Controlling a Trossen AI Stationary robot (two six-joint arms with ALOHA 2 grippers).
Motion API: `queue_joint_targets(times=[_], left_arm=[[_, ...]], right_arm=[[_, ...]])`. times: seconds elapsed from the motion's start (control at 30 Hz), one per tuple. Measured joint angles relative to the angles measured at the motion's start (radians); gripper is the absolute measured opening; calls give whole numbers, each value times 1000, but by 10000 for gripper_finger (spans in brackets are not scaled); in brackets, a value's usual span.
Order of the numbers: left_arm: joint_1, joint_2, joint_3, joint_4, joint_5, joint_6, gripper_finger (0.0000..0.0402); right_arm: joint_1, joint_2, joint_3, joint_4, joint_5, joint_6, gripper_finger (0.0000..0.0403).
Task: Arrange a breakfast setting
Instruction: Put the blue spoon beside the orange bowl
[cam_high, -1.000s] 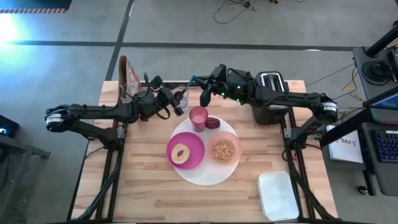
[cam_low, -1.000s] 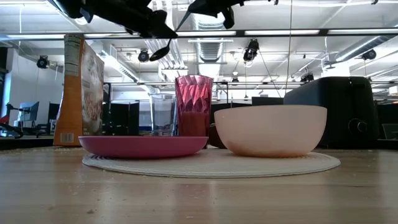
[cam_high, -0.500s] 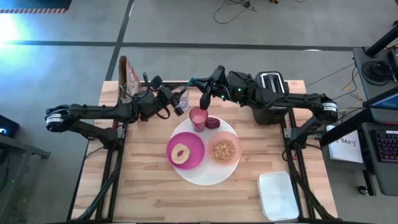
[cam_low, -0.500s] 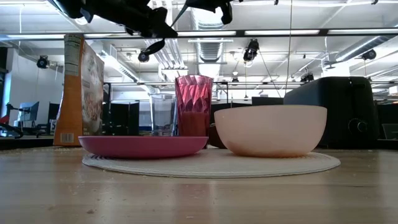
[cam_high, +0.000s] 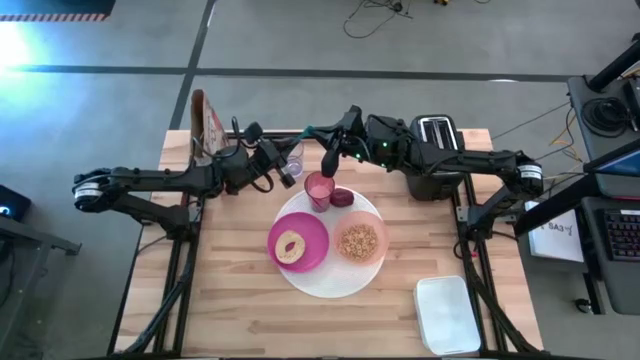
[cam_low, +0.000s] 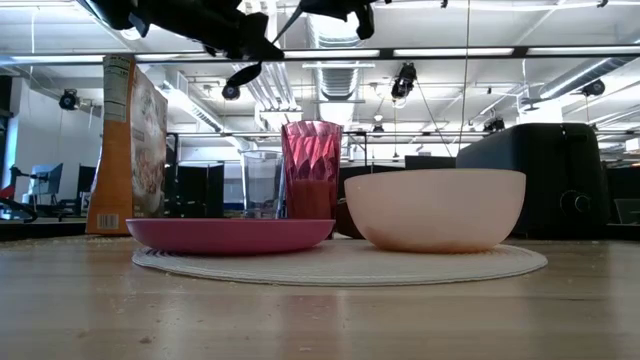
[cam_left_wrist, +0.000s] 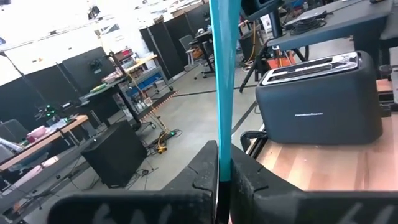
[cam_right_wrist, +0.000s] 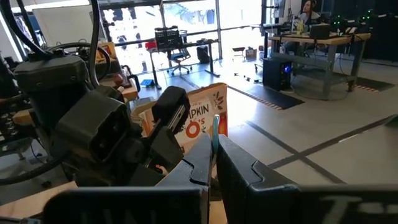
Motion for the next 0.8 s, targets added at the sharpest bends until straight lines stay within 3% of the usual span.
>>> queue_joint_targets(times=[0.43,0.8], left_arm=[[1,0,0,-62,100,-1,0],[1,0,0,-60,105,0,0]], right_arm=[[0,-27,0,-173,-5,-8,9],[0,-43,0,-189,6,-15,9]])
